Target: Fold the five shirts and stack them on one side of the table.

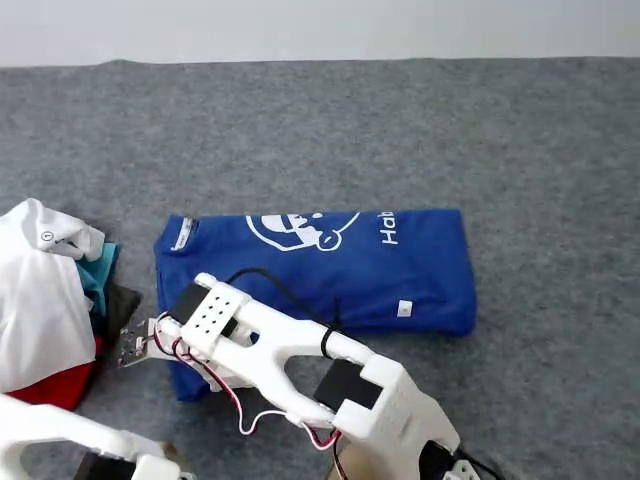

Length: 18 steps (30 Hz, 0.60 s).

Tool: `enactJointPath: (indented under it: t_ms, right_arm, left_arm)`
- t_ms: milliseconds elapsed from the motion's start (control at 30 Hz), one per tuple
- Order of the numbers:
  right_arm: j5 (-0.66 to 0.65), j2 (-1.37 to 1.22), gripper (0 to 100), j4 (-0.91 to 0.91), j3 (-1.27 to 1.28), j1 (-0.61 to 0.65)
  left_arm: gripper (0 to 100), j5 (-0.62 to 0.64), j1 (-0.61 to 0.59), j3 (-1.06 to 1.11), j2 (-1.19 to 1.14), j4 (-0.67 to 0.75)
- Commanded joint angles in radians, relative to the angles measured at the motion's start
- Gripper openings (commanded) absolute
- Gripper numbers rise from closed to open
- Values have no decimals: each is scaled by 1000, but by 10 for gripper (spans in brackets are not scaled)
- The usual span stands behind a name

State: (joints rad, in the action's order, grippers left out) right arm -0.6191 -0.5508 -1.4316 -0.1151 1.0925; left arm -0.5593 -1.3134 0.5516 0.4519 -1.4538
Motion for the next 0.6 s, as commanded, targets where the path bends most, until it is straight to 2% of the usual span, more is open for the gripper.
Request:
enactJointPath:
  t_ms: [0, 133, 200, 567]
  right_arm:
    - [-8, -36, 273, 16, -32, 8]
    - [-11, -47, 110, 18, -32, 7]
    - [-11, -47, 61, 18, -41, 4]
    - [-11, -47, 29, 16, -144, -74]
  left_arm:
    - [47, -8, -5, -12, 5, 8]
    - [47, -8, -3, -12, 5, 8]
    - [47, -8, -2, -12, 5, 8]
    - [47, -8, 0, -12, 5, 6]
